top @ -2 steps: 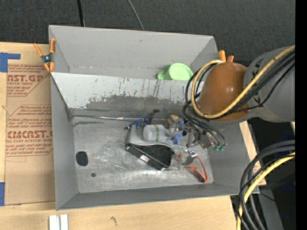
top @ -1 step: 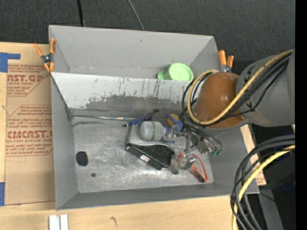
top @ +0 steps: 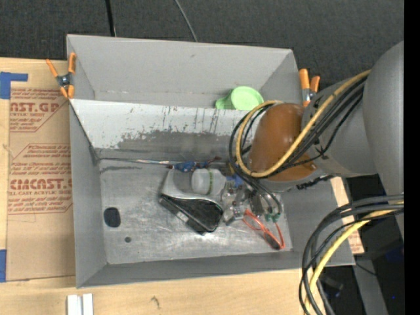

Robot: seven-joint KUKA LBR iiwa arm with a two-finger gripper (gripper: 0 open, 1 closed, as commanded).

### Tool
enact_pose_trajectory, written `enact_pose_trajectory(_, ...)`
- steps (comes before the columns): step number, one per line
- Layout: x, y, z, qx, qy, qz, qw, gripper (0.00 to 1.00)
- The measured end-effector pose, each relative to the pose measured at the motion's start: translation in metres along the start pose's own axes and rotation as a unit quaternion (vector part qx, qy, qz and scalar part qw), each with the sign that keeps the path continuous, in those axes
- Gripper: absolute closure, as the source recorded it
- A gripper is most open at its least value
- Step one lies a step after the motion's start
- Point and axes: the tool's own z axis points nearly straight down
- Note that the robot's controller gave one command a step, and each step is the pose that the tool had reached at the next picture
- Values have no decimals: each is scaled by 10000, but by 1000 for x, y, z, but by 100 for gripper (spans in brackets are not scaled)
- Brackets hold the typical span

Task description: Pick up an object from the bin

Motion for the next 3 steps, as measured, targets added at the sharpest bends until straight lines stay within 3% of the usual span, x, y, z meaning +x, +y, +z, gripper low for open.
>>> enact_pose_trajectory(2,0,0,0,2,3,-7,10000,100)
enact_pose_trajectory(3,11,7,-37,-13,44,-201,9998,100)
